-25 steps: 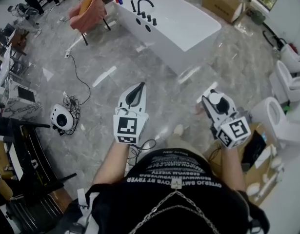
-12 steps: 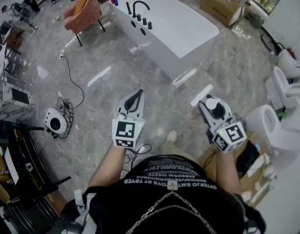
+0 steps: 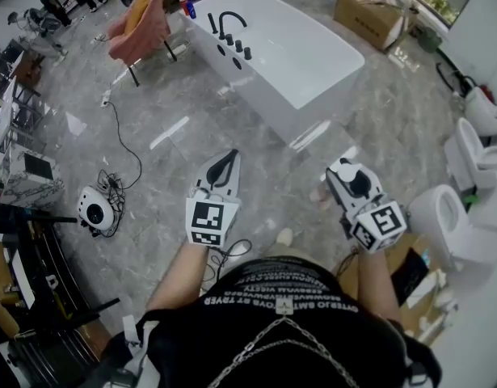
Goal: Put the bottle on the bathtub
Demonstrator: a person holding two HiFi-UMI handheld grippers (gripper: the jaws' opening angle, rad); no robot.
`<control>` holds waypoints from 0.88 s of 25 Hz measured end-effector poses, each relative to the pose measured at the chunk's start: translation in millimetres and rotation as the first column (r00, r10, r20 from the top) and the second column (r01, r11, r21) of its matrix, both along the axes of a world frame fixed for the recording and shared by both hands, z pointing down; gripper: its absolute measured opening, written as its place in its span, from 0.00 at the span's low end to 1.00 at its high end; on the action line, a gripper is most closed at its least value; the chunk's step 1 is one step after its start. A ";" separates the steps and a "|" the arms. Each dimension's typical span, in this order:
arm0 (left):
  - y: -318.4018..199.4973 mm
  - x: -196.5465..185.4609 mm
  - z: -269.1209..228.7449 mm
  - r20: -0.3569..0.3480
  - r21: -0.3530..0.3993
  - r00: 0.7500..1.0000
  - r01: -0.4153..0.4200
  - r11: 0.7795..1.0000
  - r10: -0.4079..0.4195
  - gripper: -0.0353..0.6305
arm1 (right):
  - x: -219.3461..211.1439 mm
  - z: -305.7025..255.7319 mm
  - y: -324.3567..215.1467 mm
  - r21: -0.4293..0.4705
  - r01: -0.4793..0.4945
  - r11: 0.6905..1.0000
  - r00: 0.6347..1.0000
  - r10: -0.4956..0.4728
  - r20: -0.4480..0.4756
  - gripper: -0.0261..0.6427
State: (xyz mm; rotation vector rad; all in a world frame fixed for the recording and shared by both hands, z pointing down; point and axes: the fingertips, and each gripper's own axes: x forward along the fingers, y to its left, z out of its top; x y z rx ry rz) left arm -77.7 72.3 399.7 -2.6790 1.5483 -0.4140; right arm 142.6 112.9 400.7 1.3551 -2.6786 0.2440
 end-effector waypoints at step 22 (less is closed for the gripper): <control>-47.1 42.8 -10.7 0.021 -0.002 0.994 0.106 0.994 -0.106 0.06 | 56.2 2.5 -68.0 0.009 0.101 0.995 0.995 -0.101 0.015 0.27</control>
